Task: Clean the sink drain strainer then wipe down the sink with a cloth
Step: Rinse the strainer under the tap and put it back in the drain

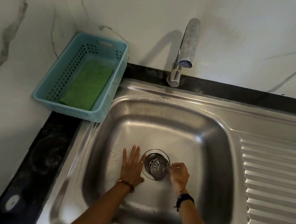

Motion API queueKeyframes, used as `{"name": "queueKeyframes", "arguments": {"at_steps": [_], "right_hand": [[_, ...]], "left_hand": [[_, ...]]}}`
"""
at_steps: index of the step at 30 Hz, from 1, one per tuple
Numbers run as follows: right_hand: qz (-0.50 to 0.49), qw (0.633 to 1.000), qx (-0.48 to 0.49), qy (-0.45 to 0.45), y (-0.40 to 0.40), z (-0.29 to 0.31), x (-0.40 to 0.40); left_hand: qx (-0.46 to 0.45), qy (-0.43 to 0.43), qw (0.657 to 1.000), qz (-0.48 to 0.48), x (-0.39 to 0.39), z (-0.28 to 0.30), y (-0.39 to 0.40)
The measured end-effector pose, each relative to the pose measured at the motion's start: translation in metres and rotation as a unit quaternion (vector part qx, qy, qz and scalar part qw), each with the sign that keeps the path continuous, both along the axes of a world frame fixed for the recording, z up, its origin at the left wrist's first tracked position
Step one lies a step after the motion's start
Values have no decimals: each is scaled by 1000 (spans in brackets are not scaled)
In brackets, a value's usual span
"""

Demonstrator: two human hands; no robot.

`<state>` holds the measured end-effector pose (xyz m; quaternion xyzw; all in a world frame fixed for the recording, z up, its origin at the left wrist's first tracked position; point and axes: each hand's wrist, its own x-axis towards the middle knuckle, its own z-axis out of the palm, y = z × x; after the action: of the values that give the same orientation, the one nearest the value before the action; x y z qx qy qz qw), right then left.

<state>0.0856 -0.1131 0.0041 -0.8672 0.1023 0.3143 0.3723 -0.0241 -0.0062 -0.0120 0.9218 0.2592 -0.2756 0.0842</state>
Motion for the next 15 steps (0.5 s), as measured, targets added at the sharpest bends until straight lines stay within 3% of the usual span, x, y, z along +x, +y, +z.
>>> {"name": "queueKeyframes", "arguments": {"at_steps": [4, 10, 15], "right_hand": [[37, 999, 8, -31, 2, -14, -2], [153, 981, -61, -100, 11, -25, -11], [286, 938, -133, -142, 14, -30, -19]], "left_hand": [[-10, 7, 1000, 2, 5, -10, 4], [-28, -34, 998, 35, 1, -24, 7], [-40, -43, 997, 54, -3, -29, 8]]}}
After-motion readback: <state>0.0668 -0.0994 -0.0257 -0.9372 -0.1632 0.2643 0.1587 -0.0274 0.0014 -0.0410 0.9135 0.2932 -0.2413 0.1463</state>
